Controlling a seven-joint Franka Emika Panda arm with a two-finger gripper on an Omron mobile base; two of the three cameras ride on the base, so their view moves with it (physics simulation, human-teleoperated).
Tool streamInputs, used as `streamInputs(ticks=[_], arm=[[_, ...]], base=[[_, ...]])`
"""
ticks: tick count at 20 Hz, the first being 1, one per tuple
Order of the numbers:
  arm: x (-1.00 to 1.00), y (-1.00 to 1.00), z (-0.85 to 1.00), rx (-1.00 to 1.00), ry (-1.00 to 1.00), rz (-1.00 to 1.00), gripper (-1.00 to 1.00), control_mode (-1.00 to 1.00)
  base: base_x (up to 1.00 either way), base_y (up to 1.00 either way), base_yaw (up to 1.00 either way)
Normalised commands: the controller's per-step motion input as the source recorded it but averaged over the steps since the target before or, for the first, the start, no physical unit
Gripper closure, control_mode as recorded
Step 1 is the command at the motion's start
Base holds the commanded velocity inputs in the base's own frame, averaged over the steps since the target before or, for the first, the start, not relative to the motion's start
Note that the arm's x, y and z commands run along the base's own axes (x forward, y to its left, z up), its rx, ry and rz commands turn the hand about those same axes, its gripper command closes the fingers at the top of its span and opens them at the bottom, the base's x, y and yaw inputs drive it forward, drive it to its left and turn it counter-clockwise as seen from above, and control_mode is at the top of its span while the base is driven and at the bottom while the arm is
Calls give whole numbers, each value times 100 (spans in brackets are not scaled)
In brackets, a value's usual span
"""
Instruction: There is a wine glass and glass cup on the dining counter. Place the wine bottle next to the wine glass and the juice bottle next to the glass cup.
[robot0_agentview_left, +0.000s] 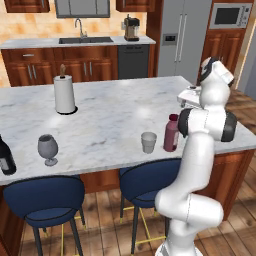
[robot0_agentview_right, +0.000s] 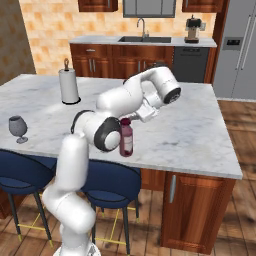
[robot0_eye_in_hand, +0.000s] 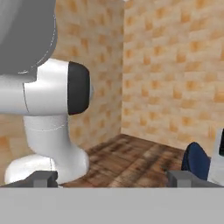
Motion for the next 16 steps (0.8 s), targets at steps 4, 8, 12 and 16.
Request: streamInputs(ticks=[4, 8, 12, 16], arm=[[-100, 13, 35, -7, -17, -22, -100, -100], [-100, 6, 37, -1, -7, -24, -100, -100], [-100, 1, 46, 0, 0, -23, -100, -100], [-100, 5, 24, 0, 0, -22, -100, -100]], base=[[0, 0, 0], [0, 0, 0], [0, 0, 0], [0, 0, 0]])
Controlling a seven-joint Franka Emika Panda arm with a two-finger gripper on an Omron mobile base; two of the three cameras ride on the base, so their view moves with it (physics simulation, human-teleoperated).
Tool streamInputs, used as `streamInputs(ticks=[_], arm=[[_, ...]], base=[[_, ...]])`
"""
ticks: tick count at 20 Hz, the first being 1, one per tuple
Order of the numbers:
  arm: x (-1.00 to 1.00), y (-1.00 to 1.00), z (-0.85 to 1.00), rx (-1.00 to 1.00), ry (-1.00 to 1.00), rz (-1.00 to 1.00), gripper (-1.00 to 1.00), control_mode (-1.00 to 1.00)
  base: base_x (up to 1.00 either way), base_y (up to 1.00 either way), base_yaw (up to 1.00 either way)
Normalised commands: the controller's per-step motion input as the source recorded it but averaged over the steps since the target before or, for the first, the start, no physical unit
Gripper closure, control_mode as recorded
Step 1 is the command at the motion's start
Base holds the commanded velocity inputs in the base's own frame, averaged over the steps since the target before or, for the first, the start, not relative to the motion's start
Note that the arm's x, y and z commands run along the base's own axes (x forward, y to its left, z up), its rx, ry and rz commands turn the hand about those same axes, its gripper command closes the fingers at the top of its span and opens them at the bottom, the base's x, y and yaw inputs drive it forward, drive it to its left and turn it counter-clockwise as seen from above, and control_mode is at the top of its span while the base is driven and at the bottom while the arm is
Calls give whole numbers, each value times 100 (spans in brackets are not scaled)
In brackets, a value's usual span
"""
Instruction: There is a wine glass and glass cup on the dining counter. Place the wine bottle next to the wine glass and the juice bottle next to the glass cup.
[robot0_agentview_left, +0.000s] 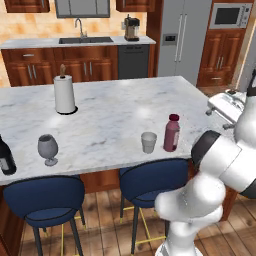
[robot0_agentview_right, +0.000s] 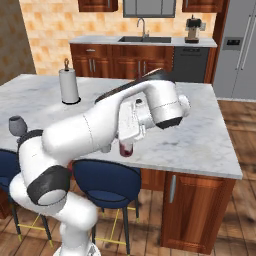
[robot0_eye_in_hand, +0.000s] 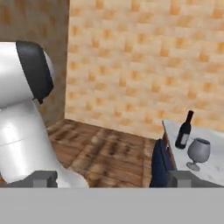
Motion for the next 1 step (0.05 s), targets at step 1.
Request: streamInputs(ticks=[1], arm=[[-100, 25, 0, -5, 1, -24, -100, -100]], base=[[0, 0, 0]])
